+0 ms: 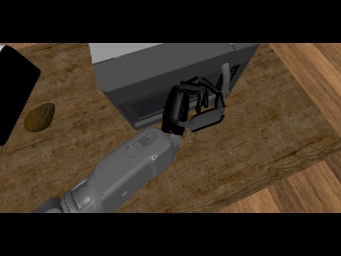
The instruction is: Pick up the milk, place it into the microwave and close the microwave
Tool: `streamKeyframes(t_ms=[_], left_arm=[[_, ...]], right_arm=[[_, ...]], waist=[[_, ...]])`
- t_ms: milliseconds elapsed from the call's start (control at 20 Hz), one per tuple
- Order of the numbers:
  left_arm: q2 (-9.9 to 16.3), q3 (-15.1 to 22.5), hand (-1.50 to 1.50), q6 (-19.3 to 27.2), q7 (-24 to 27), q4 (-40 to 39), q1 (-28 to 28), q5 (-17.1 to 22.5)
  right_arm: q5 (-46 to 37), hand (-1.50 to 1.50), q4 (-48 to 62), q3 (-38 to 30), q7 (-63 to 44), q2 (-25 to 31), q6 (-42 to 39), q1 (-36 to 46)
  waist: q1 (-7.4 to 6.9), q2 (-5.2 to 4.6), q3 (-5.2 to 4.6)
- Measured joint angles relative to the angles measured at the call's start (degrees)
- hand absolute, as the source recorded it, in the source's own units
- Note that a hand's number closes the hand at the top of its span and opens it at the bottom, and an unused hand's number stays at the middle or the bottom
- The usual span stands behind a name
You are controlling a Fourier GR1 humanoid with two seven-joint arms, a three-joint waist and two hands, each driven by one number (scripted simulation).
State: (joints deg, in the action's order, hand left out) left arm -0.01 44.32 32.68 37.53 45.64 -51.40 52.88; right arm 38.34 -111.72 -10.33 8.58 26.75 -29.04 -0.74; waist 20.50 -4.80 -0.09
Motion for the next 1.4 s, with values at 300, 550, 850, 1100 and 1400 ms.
streamKeyframes(t_ms=[300,550,850,1100,1400], left_arm=[[0.0,0.5,1.50,0.0,1.8,-0.5,-0.2,1.2],[0.0,1.1,1.50,-0.1,2.7,-0.9,-0.6,2.1],[0.0,1.7,1.50,-0.1,3.7,-1.5,-0.9,3.3],[0.0,2.1,1.50,-0.3,4.6,-1.8,-1.2,4.2],[0.0,2.4,1.50,-0.1,5.7,-2.1,-1.3,5.4]], right_arm=[[1.5,-1.50,-0.2,-0.4,-1.1,0.8,0.2,0.6],[3.5,-1.50,-0.7,0.1,-1.8,1.7,-1.1,1.1],[6.1,-1.50,-1.1,0.7,-3.0,3.0,-2.6,1.4],[7.7,-1.50,-0.9,0.6,-3.7,4.0,-3.3,1.5],[9.6,-1.50,-0.9,0.0,-4.3,5.2,-3.8,2.0]], waist=[[0.09,-0.11,0.05],[0.04,-0.12,0.10],[0.02,-0.08,0.12],[0.04,-0.14,0.16],[0.26,-0.12,0.17]])
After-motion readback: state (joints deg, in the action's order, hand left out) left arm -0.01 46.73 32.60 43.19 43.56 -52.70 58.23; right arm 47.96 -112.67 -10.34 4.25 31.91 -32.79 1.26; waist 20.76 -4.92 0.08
